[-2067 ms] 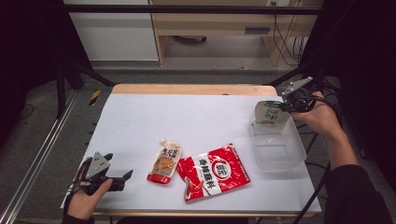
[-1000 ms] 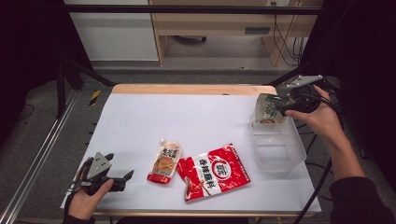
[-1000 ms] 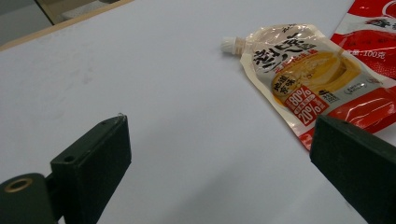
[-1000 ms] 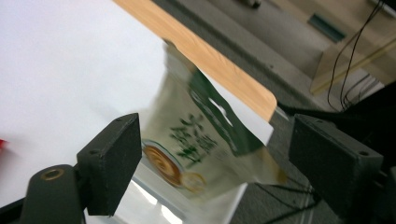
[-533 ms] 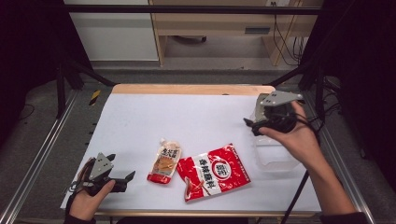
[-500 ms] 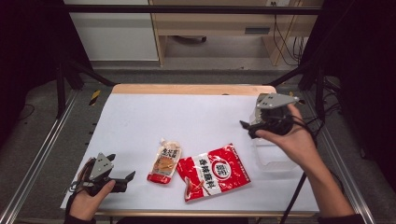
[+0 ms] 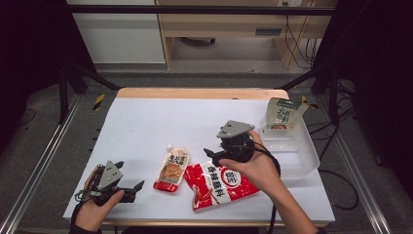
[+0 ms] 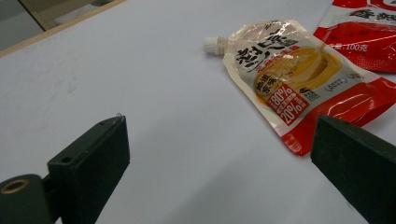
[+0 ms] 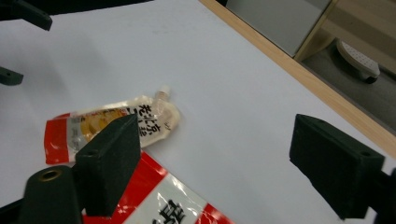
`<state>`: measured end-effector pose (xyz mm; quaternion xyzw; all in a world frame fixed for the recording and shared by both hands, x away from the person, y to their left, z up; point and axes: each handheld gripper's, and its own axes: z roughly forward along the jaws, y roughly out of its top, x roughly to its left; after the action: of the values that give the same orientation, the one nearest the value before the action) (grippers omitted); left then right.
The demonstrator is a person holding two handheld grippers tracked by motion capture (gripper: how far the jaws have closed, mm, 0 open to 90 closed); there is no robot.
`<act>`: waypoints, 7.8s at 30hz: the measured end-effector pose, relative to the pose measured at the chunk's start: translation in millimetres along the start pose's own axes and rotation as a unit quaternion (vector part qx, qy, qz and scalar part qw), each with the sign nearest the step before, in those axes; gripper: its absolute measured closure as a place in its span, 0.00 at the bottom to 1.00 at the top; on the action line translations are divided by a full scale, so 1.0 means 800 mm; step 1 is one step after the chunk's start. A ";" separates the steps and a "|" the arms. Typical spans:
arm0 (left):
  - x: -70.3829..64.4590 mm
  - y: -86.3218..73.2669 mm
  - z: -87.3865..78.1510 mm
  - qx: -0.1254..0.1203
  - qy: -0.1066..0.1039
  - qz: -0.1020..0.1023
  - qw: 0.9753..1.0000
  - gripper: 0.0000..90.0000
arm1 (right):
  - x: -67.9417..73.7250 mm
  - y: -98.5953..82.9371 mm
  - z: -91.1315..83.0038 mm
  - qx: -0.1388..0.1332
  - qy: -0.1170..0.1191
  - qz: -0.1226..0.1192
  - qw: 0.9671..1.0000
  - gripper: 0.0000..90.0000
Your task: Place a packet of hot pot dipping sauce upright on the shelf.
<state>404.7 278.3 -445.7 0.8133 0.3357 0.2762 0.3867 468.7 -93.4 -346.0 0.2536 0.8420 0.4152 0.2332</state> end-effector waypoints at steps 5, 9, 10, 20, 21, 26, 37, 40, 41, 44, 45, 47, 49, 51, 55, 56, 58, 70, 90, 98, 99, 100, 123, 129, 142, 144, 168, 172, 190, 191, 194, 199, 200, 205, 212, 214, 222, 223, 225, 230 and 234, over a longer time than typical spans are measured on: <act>-0.004 0.006 0.002 -0.002 0.006 0.007 1.000 0.06 | 0.020 0.007 0.036 0.014 0.008 0.015 1.000 0.29; -0.005 0.007 0.006 -0.005 0.006 -0.002 1.000 0.06 | 0.032 0.009 0.060 0.024 0.021 0.018 0.999 0.37; -0.006 0.008 0.008 -0.003 0.003 -0.003 1.000 0.06 | 0.035 0.009 0.066 0.027 0.025 0.022 0.999 0.38; -0.028 0.015 0.024 0.019 -0.010 0.016 1.000 0.08 | 0.047 -0.002 0.124 0.058 0.047 0.046 0.996 0.53; -0.029 0.015 0.026 0.023 -0.008 0.017 1.000 0.08 | 0.047 -0.004 0.131 0.058 0.051 0.052 0.996 0.55; -0.032 0.015 0.033 0.021 -0.017 0.004 1.000 0.07 | 0.047 -0.012 0.159 0.065 0.058 0.072 0.994 0.59; -0.037 0.016 0.038 0.034 -0.023 0.015 0.999 0.07 | 0.037 -0.028 0.185 0.089 0.061 0.096 0.989 0.54; -0.038 0.015 0.039 0.038 -0.023 0.019 0.999 0.07 | 0.036 -0.033 0.188 0.092 0.068 0.105 0.988 0.55; -0.038 0.015 0.038 0.037 -0.024 0.018 0.999 0.07 | 0.036 -0.035 0.190 0.093 0.069 0.106 0.988 0.55; -0.038 0.015 0.039 0.038 -0.025 0.019 0.999 0.08 | 0.035 -0.039 0.193 0.102 0.073 0.106 0.986 0.55; -0.038 0.015 0.039 0.039 -0.025 0.018 0.999 0.08 | 0.036 -0.039 0.193 0.104 0.075 0.108 0.986 0.55; -0.039 0.015 0.040 0.039 -0.026 0.018 0.999 0.08 | 0.037 -0.039 0.193 0.105 0.076 0.109 0.986 0.55; -0.039 0.015 0.039 0.038 -0.027 0.020 0.999 0.08 | 0.038 -0.039 0.194 0.107 0.076 0.109 0.985 0.55; -0.039 0.016 0.038 0.032 -0.028 0.015 0.999 0.08 | 0.037 -0.040 0.195 0.111 0.079 0.112 0.984 0.54; -0.039 0.015 0.038 0.032 -0.028 0.014 0.999 0.08 | 0.037 -0.042 0.196 0.114 0.085 0.118 0.983 0.53; -0.038 0.015 0.038 0.033 -0.028 0.015 0.999 0.08 | 0.037 -0.042 0.196 0.115 0.086 0.118 0.983 0.53; -0.039 0.015 0.038 0.033 -0.029 0.016 0.999 0.08 | 0.037 -0.043 0.197 0.115 0.092 0.117 0.982 0.52; -0.040 0.015 0.039 0.033 -0.032 0.017 0.999 0.08 | 0.046 -0.041 0.191 0.121 0.089 0.098 0.984 0.68; -0.038 0.016 0.037 0.034 -0.039 0.023 0.998 0.08 | 0.060 -0.039 0.192 0.110 0.081 0.076 0.988 1.00; -0.028 0.017 0.027 0.017 -0.032 0.013 0.999 0.08 | 0.064 -0.015 0.172 0.068 0.084 0.057 0.992 1.00; -0.026 0.017 0.025 0.017 -0.032 0.014 0.999 0.08 | 0.065 -0.011 0.170 0.064 0.086 0.056 0.993 1.00; -0.024 0.017 0.024 0.011 -0.031 0.009 0.999 0.08 | 0.065 -0.009 0.168 0.061 0.087 0.052 0.993 1.00; 0.016 0.033 -0.014 -0.028 -0.015 -0.012 0.999 0.10 | 0.080 0.064 0.119 0.013 0.106 -0.018 0.994 1.00; 0.022 0.041 -0.020 -0.018 -0.021 0.000 1.000 0.11 | 0.085 0.068 0.113 0.007 0.127 -0.036 0.991 1.00; 0.035 0.066 -0.015 -0.003 -0.046 0.025 0.999 0.17 | 0.084 0.063 0.104 -0.006 0.151 -0.046 0.987 1.00; 0.035 0.071 -0.014 0.000 -0.048 0.032 0.998 0.18 | 0.085 0.062 0.102 -0.010 0.157 -0.050 0.986 1.00; 0.029 0.100 0.008 0.019 -0.120 0.062 0.991 0.62 | 0.086 0.050 0.087 -0.007 0.194 -0.079 0.978 1.00; 0.027 0.102 0.006 0.019 -0.126 0.066 0.990 0.71 | 0.082 0.049 0.085 0.001 0.186 -0.076 0.980 1.00; 0.004 0.162 -0.010 0.034 -0.151 0.113 0.981 0.81 | 0.061 0.047 0.055 0.010 0.152 -0.064 0.986 1.00; 0.003 0.165 -0.011 0.036 -0.152 0.116 0.981 0.81 | 0.061 0.047 0.054 0.010 0.151 -0.065 0.986 1.00; 0.001 0.171 -0.011 0.041 -0.157 0.124 0.979 0.81 | 0.058 0.048 0.050 0.012 0.150 -0.069 0.986 0.99; -0.004 0.179 -0.011 0.053 -0.156 0.141 0.976 0.82 | 0.055 0.051 0.041 0.020 0.144 -0.095 0.985 0.85; -0.004 0.180 -0.011 0.053 -0.155 0.142 0.976 0.82 | 0.054 0.053 0.039 0.023 0.142 -0.104 0.984 0.81; -0.001 0.182 -0.011 0.051 -0.155 0.142 0.976 0.82 | 0.056 0.065 0.033 0.048 0.121 -0.146 0.981 0.57; -0.005 0.185 -0.013 0.055 -0.162 0.153 0.973 0.82 | 0.055 0.080 0.037 0.084 0.128 -0.191 0.970 0.36; -0.007 0.186 -0.013 0.055 -0.164 0.156 0.973 0.82 | 0.056 0.085 0.040 0.094 0.131 -0.207 0.965 0.33; -0.013 0.188 -0.014 0.046 -0.176 0.163 0.970 0.82 | 0.059 0.096 0.052 0.119 0.154 -0.218 0.956 0.34; -0.014 0.188 -0.014 0.046 -0.179 0.164 0.969 0.82 | 0.059 0.096 0.054 0.122 0.155 -0.221 0.955 0.38; -0.015 0.188 -0.014 0.046 -0.179 0.167 0.968 0.82 | 0.059 0.096 0.057 0.125 0.161 -0.227 0.953 0.42; -0.018 0.189 -0.014 0.045 -0.185 0.170 0.967 0.82 | 0.062 0.097 0.062 0.133 0.171 -0.230 0.949 0.57; -0.021 0.188 -0.014 0.044 -0.189 0.173 0.966 0.82 | 0.063 0.097 0.062 0.130 0.182 -0.225 0.948 0.68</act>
<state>436.4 199.1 -319.9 0.9126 0.1223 0.1657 0.3532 478.4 7.6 -319.3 0.0057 0.9521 0.2778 0.1279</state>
